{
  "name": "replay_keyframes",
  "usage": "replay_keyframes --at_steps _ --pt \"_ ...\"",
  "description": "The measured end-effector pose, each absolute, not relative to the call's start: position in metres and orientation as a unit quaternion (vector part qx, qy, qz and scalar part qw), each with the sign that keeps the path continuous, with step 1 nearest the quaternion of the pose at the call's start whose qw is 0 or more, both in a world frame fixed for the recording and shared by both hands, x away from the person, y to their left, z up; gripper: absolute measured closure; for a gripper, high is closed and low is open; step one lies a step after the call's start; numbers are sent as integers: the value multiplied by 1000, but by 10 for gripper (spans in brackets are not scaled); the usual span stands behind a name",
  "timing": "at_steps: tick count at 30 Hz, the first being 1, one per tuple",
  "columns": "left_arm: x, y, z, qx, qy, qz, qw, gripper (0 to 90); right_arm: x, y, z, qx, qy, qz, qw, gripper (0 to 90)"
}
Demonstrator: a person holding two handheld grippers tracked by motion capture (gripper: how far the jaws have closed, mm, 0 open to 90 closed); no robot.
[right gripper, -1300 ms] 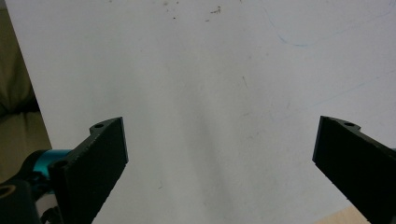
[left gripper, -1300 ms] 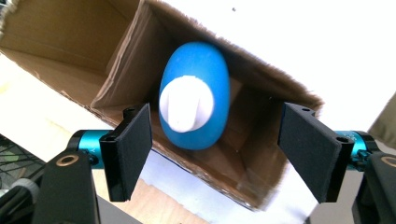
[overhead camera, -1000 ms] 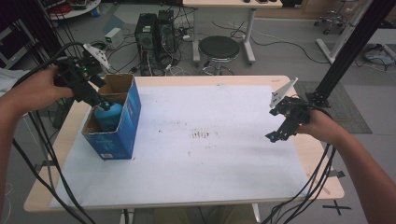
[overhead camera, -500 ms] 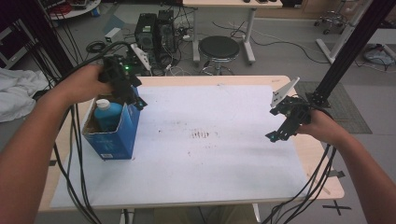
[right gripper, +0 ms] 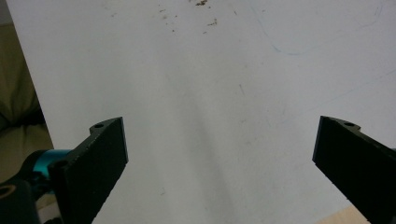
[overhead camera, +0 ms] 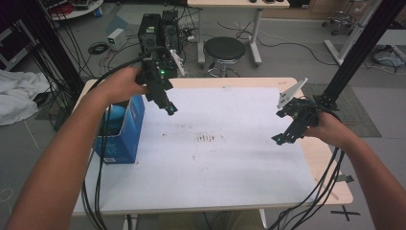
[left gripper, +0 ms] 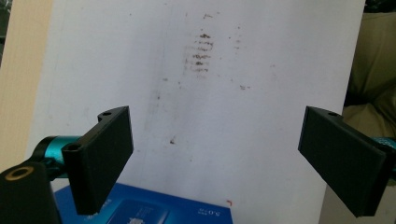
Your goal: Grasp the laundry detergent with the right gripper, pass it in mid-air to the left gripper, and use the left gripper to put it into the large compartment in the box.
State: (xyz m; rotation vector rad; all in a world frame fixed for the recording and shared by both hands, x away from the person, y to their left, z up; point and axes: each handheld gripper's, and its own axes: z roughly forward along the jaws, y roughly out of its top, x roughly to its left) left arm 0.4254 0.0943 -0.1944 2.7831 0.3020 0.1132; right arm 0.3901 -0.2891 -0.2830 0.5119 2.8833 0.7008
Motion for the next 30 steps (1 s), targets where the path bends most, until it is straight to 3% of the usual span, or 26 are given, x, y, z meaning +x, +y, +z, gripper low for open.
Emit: replay_keyframes --at_steps 3,17,30 --pt "429 86 -198 980 111 42 162 41 390 -289 -283 172 955 234 65 22" --pt "438 50 -196 977 111 65 169 42 393 -285 -276 166 954 238 69 22" --pt "439 26 -208 983 97 72 140 42 391 -285 -273 166 954 238 72 22"
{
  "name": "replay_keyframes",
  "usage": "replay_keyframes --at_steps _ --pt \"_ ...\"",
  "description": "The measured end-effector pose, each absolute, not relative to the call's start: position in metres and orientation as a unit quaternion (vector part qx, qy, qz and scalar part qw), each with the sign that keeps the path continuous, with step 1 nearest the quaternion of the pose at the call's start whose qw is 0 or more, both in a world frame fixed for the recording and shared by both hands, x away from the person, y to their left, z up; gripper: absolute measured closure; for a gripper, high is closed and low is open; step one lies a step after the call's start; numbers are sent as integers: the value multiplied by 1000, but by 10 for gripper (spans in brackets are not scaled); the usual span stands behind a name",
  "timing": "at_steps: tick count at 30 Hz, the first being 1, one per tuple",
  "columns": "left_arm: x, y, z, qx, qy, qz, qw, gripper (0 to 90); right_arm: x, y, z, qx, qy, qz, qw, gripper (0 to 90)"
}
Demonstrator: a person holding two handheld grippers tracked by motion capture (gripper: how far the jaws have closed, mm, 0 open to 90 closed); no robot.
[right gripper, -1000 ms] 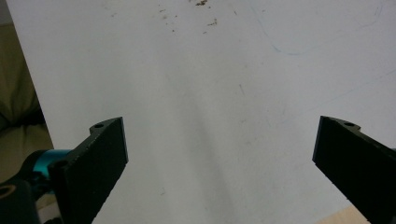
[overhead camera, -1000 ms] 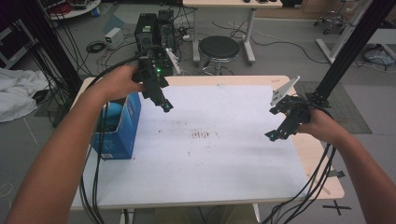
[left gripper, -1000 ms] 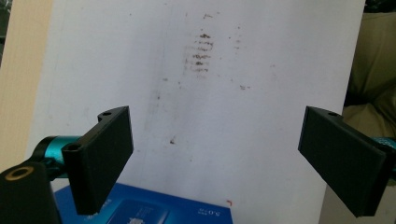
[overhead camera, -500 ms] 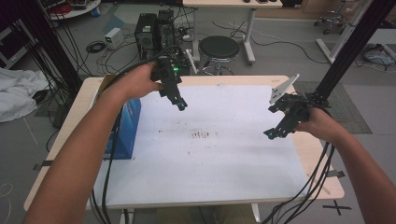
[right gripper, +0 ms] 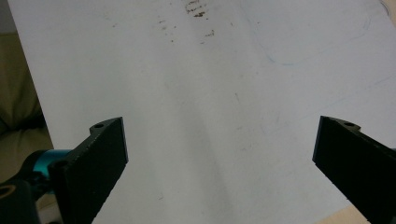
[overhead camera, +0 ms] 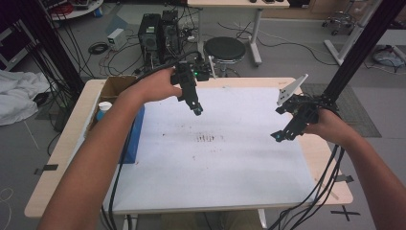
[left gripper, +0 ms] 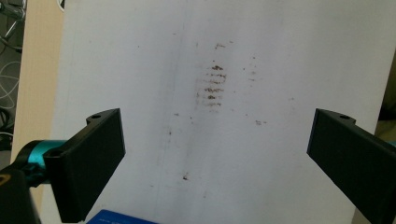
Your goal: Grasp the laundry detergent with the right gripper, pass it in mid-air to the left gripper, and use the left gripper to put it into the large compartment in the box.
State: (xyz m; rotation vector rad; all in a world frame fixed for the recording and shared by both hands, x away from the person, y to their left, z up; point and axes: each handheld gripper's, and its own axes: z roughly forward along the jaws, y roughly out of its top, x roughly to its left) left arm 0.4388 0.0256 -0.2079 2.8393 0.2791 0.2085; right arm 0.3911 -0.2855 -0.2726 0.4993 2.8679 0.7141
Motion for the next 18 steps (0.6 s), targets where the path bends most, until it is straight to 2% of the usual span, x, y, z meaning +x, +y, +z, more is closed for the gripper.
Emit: replay_keyframes --at_steps 18 --pt "437 25 -211 984 80 72 141 42 394 -279 -273 159 957 234 68 22"
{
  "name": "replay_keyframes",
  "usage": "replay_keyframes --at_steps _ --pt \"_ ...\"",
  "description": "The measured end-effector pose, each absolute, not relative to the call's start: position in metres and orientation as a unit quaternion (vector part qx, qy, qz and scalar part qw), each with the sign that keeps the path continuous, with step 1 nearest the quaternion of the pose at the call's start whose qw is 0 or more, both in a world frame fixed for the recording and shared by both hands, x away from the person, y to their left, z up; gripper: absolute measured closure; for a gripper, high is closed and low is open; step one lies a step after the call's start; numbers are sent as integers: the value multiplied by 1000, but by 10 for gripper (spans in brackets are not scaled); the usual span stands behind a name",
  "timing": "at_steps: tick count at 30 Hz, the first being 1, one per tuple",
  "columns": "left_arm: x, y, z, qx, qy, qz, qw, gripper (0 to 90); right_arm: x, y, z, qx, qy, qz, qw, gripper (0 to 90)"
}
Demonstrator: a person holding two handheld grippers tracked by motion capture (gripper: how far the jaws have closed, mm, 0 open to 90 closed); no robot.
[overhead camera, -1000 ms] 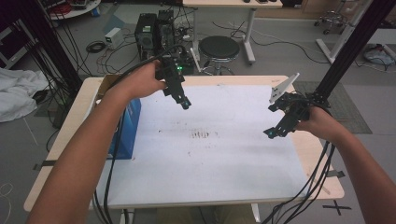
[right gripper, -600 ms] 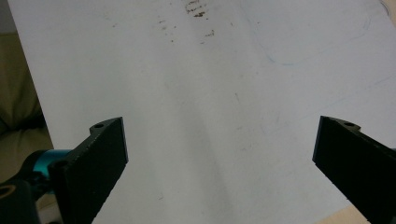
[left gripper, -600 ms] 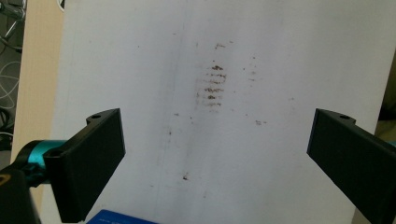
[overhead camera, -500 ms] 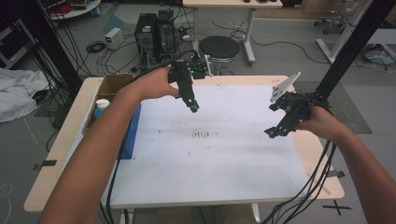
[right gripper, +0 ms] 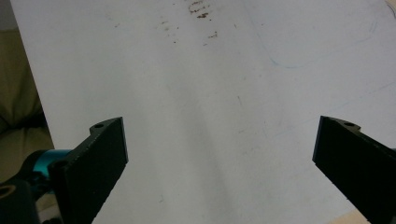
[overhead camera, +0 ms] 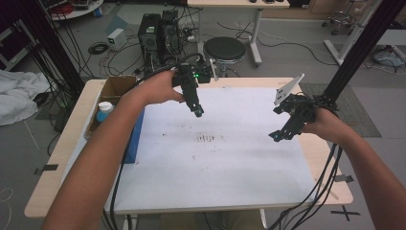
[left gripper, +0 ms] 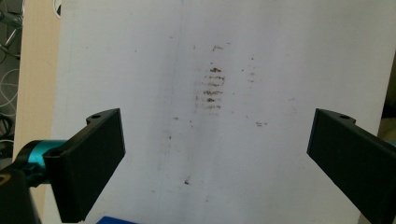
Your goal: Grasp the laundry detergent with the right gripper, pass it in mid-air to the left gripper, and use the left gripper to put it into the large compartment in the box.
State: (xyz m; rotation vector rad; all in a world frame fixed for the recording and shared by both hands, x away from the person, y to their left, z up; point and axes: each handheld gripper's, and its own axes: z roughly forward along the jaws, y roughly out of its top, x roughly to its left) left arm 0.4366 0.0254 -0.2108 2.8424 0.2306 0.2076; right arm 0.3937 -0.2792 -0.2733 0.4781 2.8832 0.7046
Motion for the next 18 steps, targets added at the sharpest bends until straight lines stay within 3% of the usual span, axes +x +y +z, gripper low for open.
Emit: replay_keyframes --at_steps 18 --pt "436 34 -213 983 87 74 147 42 393 -277 -273 157 958 229 67 22"
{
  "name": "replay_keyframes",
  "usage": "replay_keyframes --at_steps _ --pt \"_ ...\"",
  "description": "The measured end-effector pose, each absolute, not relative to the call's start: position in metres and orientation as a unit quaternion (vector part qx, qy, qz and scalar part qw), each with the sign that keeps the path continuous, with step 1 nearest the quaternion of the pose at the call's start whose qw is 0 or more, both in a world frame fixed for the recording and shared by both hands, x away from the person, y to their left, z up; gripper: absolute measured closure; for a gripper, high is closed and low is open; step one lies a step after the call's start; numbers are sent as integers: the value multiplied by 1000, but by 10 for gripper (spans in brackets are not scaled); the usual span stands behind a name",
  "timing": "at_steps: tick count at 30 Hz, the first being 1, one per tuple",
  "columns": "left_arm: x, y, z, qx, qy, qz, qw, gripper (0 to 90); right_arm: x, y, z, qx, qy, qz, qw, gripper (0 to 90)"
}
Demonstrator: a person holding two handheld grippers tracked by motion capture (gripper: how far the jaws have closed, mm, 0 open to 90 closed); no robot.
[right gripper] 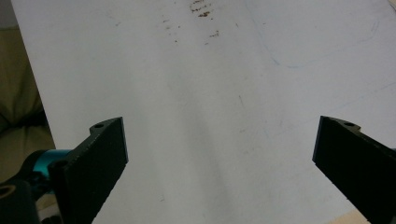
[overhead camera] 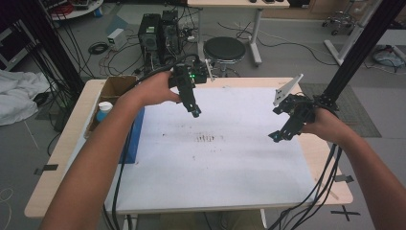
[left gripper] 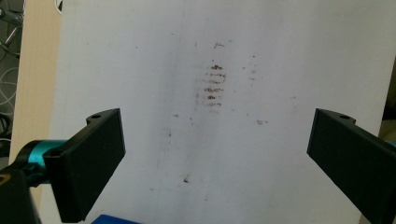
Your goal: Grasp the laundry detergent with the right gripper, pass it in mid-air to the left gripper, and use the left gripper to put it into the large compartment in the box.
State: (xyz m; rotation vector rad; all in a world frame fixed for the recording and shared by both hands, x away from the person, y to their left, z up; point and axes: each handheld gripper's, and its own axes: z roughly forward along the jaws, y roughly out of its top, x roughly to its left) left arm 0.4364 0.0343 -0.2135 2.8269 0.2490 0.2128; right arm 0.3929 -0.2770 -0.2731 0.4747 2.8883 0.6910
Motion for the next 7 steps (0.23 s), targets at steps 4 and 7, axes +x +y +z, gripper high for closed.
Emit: replay_keyframes --at_steps 4,7 --pt "436 36 -212 982 89 76 150 42 392 -277 -273 157 958 230 68 22" --pt "436 37 -211 982 89 77 149 42 391 -277 -272 157 958 231 68 22"
